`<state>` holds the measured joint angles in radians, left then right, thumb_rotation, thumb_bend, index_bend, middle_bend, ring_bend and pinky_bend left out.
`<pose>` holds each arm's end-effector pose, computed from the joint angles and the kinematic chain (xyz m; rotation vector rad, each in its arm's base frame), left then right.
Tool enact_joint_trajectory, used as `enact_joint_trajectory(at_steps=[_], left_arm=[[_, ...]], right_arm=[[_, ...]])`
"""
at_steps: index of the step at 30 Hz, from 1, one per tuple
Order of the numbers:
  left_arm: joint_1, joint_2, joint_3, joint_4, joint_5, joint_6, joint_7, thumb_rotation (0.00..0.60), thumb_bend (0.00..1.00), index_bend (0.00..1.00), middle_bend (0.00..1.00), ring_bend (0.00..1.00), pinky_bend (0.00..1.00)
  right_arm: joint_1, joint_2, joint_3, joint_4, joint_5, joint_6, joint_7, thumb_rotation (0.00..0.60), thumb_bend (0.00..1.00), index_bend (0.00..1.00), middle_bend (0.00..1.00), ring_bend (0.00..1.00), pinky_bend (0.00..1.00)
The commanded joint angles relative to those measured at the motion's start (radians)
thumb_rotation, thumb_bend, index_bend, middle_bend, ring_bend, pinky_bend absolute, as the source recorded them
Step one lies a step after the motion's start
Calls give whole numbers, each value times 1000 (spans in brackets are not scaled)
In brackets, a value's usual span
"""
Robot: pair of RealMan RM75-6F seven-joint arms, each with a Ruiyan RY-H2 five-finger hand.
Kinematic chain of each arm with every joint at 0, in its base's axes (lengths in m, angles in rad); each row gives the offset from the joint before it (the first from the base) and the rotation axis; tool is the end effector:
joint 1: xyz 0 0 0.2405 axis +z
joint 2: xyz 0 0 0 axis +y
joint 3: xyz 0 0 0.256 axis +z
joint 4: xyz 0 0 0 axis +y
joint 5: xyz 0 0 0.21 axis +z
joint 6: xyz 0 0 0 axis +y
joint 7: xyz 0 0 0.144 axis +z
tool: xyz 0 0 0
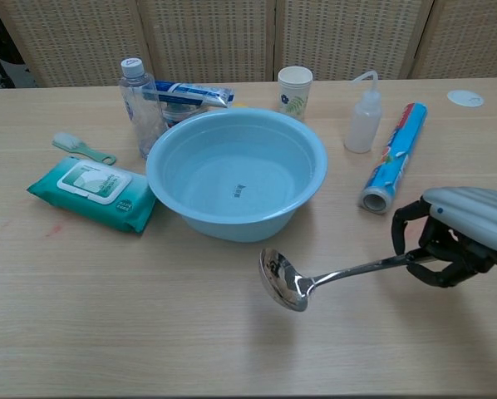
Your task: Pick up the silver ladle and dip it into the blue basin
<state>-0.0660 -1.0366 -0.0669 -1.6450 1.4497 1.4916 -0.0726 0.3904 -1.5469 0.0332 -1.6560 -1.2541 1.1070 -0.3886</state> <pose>-0.3180 0.1784 0.1888 -1.3058 -0.9300 -0.9076 -0.2080 -0.2278 -0.0255 1.7888 -1.1582 0.8446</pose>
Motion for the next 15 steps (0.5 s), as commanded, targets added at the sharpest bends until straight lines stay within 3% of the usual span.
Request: enact_joint_trajectory(at_steps=[1, 6, 15], left_arm=[[0, 0, 0, -1, 0, 0, 0, 600, 0, 0, 0, 0, 47], [-1, 0, 0, -1, 0, -1, 1, 600, 0, 0, 0, 0, 47], [-2, 0, 2, -3, 4, -3, 0, 600, 0, 0, 0, 0, 47]], right_arm=[[-10, 39, -4, -36, -26, 23, 16, 600, 878, 822, 888, 836, 1000], [-17, 98, 10, -96, -49, 64, 6, 600, 878, 825, 888, 836, 1000], [11, 173, 99, -231, 3, 129, -157, 600, 878, 827, 888, 836, 1000]])
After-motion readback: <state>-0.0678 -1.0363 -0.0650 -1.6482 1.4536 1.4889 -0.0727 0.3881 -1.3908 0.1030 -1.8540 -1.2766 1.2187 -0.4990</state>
